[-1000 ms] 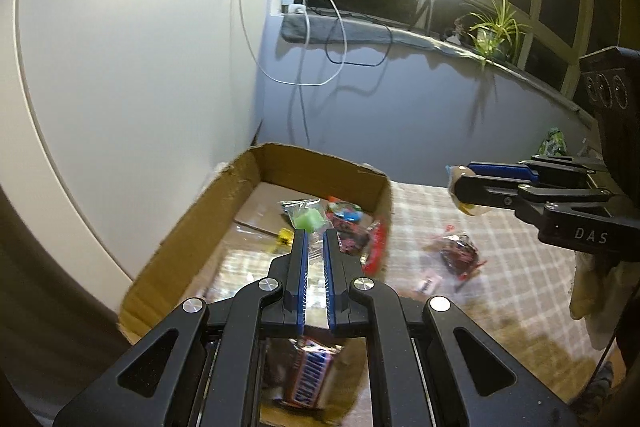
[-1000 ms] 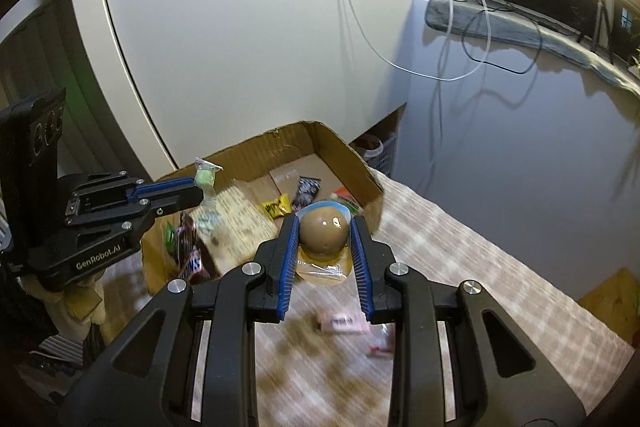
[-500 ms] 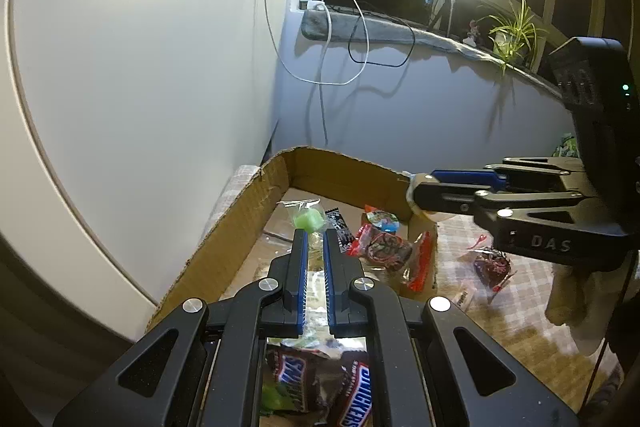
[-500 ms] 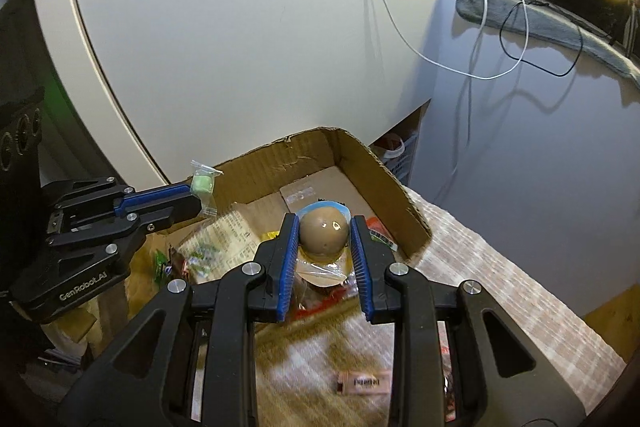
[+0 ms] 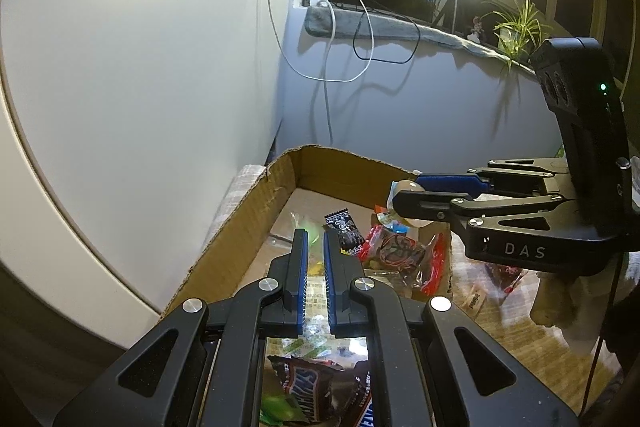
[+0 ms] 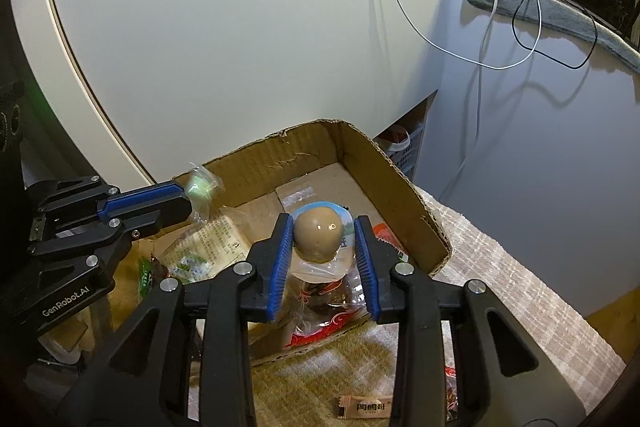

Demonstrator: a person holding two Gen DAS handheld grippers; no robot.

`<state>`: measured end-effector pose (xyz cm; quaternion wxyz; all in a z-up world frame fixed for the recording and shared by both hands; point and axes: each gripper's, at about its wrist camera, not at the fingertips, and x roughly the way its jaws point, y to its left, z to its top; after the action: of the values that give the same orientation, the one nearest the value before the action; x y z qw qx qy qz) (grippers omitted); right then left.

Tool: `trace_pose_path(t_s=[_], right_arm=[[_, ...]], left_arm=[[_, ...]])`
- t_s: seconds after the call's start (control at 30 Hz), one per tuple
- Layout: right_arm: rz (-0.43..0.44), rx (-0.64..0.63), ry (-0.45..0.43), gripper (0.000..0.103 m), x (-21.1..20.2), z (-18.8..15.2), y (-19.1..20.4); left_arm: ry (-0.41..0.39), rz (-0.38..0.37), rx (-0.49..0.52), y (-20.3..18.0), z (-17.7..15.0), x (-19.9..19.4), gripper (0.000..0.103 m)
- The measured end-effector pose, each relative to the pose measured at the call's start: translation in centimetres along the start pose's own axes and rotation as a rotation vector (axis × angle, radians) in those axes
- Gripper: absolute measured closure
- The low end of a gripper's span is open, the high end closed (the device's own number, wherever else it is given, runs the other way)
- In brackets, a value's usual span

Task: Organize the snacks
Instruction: 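Carry both candies into the box and open both tools, then move both tools back to the pink packet and red candy bag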

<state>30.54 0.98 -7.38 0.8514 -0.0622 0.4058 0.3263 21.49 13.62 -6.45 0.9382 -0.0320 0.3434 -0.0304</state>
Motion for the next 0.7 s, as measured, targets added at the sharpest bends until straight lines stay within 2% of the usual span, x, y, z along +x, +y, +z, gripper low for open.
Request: trace_pose_path(t_s=[0.07,0.13,0.17,0.27,0.37,0.47,0.53,0.6,0.7], right_arm=[[-0.005,-0.002,0.0,0.07,0.0,0.0,0.0],[-0.009,-0.002,-0.001,0.069,0.0,0.0,0.0],[-0.01,-0.003,-0.001,0.066,-0.1,0.0,0.0],[-0.021,-0.013,-0.009,0.048,-0.2,0.0,0.2],[-0.035,-0.017,-0.017,0.037,-0.4,0.1,0.2],[-0.047,-0.021,-0.022,0.023,-0.7,0.1,0.2],[-0.056,-0.026,-0.025,0.018,-0.8,0.1,0.3],[-0.068,-0.027,-0.028,0.012,-1.0,0.1,0.3],[-0.088,-0.037,-0.025,0.007,-1.2,0.1,0.4]], left_arm=[[0.0,0.004,0.002,-0.1,0.0,0.0,0.095],[0.0,0.005,0.005,-0.1,0.1,0.0,0.089],[0.0,0.005,0.006,-0.1,0.0,0.0,0.087],[-0.006,0.008,0.011,-0.1,0.0,-0.1,0.087],[-0.008,0.008,0.016,-0.2,0.0,-0.1,0.08],[-0.019,0.013,0.017,-0.2,0.1,-0.4,0.063],[-0.027,0.016,0.016,-0.2,0.1,-0.6,0.042],[-0.035,0.021,0.012,-0.1,0.2,-0.8,0.035],[-0.04,0.027,0.011,-0.2,0.3,-1.1,0.03]])
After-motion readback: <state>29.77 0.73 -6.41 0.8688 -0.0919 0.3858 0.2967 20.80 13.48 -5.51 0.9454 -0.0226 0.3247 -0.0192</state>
